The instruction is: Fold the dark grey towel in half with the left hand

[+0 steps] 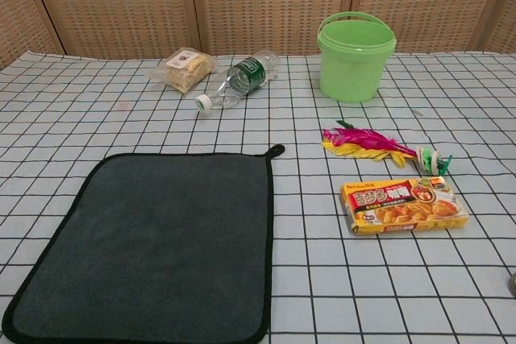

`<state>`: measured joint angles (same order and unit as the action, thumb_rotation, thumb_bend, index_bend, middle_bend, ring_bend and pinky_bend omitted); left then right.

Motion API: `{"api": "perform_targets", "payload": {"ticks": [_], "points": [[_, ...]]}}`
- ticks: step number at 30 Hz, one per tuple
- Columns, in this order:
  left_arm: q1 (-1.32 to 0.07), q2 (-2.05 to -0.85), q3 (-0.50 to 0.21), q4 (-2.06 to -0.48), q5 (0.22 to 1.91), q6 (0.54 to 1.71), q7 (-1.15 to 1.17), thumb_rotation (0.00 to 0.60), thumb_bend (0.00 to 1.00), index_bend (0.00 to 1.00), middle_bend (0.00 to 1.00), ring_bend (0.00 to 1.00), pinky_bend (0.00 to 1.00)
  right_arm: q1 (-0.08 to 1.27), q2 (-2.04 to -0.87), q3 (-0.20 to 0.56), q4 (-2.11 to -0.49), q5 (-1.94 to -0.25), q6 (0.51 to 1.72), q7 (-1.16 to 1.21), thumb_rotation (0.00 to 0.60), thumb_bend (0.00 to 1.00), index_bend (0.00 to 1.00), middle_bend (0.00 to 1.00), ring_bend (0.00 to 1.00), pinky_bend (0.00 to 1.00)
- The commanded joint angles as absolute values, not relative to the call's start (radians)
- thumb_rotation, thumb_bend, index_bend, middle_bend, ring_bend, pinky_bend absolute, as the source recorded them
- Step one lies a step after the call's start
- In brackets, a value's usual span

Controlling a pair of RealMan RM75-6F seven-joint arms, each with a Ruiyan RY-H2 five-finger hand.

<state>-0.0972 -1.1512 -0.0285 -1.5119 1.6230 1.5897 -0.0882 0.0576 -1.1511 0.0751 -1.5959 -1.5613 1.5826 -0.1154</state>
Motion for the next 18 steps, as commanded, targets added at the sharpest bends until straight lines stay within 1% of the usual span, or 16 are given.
{"api": "perform_targets", "payload": {"ticks": [1,6,10,13,16,18], "points": [[-0.097,-1.151,-0.028,-1.517,1.623,1.589,-0.078,0.6,0.0,0.0,0.0,0.0,0.0,0.057,-1.15,0.075,-1.597,-1.562,1.583,-0.115,0.6,0.0,0.0,0.0,0.0,0.0],[-0.104,-1.148,-0.02,-1.525,1.625,1.566,-0.073,0.6,0.0,0.0,0.0,0.0,0.0,0.052,-1.144,0.073,-1.607,-1.565,1.588,-0.115,0.6,0.0,0.0,0.0,0.0,0.0],[-0.165,-1.139,-0.014,-1.534,1.682,1.503,-0.077,0.6,0.0,0.0,0.0,0.0,0.0,0.05,-1.138,0.074,-1.616,-1.556,1.583,-0.122,0.6,0.0,0.0,0.0,0.0,0.0],[-0.243,-1.134,-0.016,-1.542,1.743,1.425,-0.052,0.6,0.0,0.0,0.0,0.0,0.0,0.053,-1.135,0.074,-1.621,-1.543,1.568,-0.136,0.6,0.0,0.0,0.0,0.0,0.0],[-0.35,-1.15,-0.026,-1.556,1.814,1.324,-0.042,0.6,0.0,0.01,0.0,0.0,0.0,0.058,-1.131,0.079,-1.625,-1.519,1.545,-0.139,0.6,0.0,0.0,0.0,0.0,0.0],[-0.417,-1.17,-0.033,-1.561,1.85,1.263,-0.041,0.6,0.0,0.04,0.0,0.0,0.0,0.059,-1.129,0.083,-1.625,-1.504,1.536,-0.144,0.6,0.0,0.0,0.0,0.0,0.0]]}}
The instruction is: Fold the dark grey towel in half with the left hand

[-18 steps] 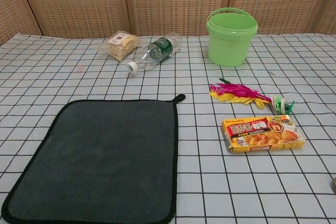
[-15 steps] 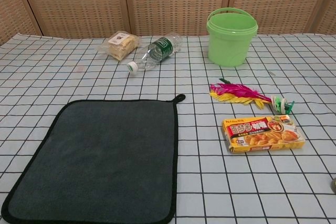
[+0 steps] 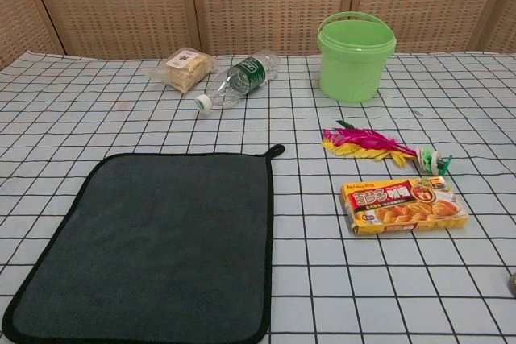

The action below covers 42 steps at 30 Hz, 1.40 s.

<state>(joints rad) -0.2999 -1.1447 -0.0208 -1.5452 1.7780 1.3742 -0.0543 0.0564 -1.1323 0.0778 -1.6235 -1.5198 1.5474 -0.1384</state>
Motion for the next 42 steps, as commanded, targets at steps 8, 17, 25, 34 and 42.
{"api": "perform_targets", "payload": {"ticks": [8,17,25,34,42], "points": [[-0.624,-1.271,-0.052,-1.538,1.911,1.049,0.008,0.6,0.2,0.3,0.0,0.0,0.0,0.063,-1.124,0.1,-1.63,-1.454,1.516,-0.157,0.6,0.0,0.0,0.0,0.0,0.0],[-0.747,-1.383,-0.053,-1.498,1.883,0.912,0.049,0.6,0.33,0.34,0.0,0.0,0.0,0.072,-1.126,0.107,-1.622,-1.42,1.487,-0.167,0.6,0.0,0.0,0.0,0.0,0.0],[-0.83,-1.459,-0.053,-1.444,1.855,0.819,0.098,0.6,0.33,0.35,0.0,0.0,0.0,0.076,-1.127,0.111,-1.615,-1.404,1.472,-0.162,0.6,0.0,0.0,0.0,0.0,0.0],[-0.904,-1.555,-0.067,-1.357,1.789,0.727,0.149,0.6,0.34,0.35,0.0,0.0,0.0,0.082,-1.131,0.114,-1.604,-1.385,1.454,-0.16,0.6,0.0,0.0,0.0,0.0,0.0],[-0.957,-1.616,-0.06,-1.296,1.753,0.682,0.186,0.6,0.41,0.36,0.0,0.0,0.0,0.084,-1.128,0.117,-1.598,-1.376,1.45,-0.147,0.6,0.0,0.0,0.0,0.0,0.0]]}}
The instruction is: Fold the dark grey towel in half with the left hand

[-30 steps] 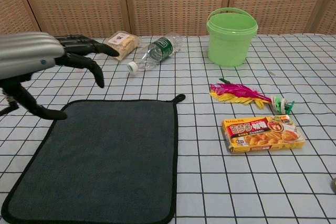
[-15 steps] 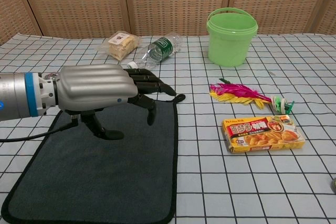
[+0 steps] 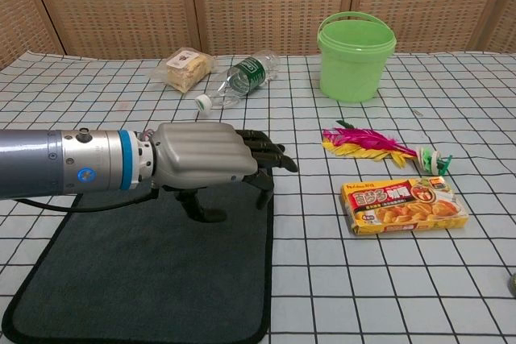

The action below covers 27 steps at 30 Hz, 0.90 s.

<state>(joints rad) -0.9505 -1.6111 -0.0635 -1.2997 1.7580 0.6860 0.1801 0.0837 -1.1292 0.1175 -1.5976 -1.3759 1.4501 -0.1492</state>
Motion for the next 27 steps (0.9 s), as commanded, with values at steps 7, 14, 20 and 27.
{"api": "perform_targets", "payload": {"ticks": [7,14,20,27], "points": [[-0.977,-1.648,-0.053,-1.275,1.719,0.664,0.212,0.6,0.41,0.35,0.0,0.0,0.0,0.081,-1.121,0.12,-1.6,-1.374,1.455,-0.132,0.6,0.0,0.0,0.0,0.0,0.0],[-0.992,-1.693,-0.051,-1.244,1.681,0.658,0.244,0.6,0.41,0.35,0.0,0.0,0.0,0.077,-1.112,0.12,-1.6,-1.377,1.459,-0.111,0.6,0.0,0.0,0.0,0.0,0.0],[-1.005,-1.715,-0.054,-1.226,1.652,0.65,0.266,0.6,0.41,0.35,0.0,0.0,0.0,0.076,-1.107,0.122,-1.598,-1.374,1.458,-0.099,0.6,0.0,0.0,0.0,0.0,0.0],[-1.016,-1.728,-0.05,-1.218,1.623,0.643,0.289,0.6,0.41,0.35,0.0,0.0,0.0,0.075,-1.103,0.125,-1.596,-1.37,1.46,-0.089,0.6,0.0,0.0,0.0,0.0,0.0]]}}
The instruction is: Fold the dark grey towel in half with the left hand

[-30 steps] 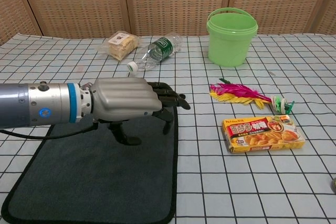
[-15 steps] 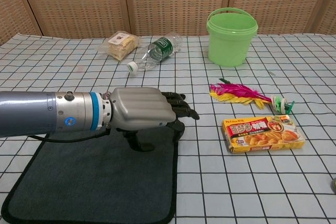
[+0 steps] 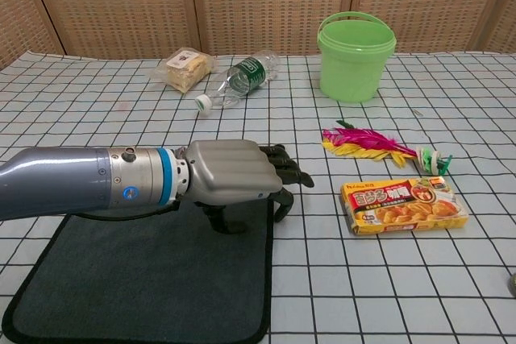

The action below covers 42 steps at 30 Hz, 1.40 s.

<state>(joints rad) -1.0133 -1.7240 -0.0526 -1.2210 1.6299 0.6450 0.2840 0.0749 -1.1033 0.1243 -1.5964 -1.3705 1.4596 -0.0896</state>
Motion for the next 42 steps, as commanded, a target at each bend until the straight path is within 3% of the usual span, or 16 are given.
{"api": "perform_targets", "payload": {"ticks": [1,6,18,30,42], "points": [[-1.017,-1.733,-0.047,-1.216,1.618,0.639,0.291,0.6,0.41,0.35,0.0,0.0,0.0,0.074,-1.102,0.125,-1.596,-1.37,1.46,-0.087,0.6,0.0,0.0,0.0,0.0,0.0],[-1.02,-1.747,-0.042,-1.204,1.601,0.641,0.3,0.6,0.41,0.36,0.0,0.0,0.0,0.074,-1.1,0.125,-1.597,-1.37,1.461,-0.083,0.6,0.0,0.0,0.0,0.0,0.0],[-1.02,-1.745,-0.032,-1.207,1.579,0.67,0.311,0.6,0.42,0.54,0.0,0.0,0.0,0.073,-1.099,0.124,-1.597,-1.379,1.467,-0.074,0.6,0.0,0.0,0.0,0.0,0.0],[-1.012,-1.728,-0.023,-1.229,1.566,0.704,0.316,0.6,0.42,0.59,0.0,0.0,0.0,0.07,-1.095,0.121,-1.603,-1.388,1.473,-0.069,0.6,0.0,0.0,0.0,0.0,0.0],[-0.967,-1.636,0.013,-1.301,1.586,0.786,0.265,0.6,0.45,0.65,0.0,0.0,0.0,0.067,-1.089,0.115,-1.615,-1.403,1.481,-0.067,0.6,0.0,0.0,0.0,0.0,0.0]]}}
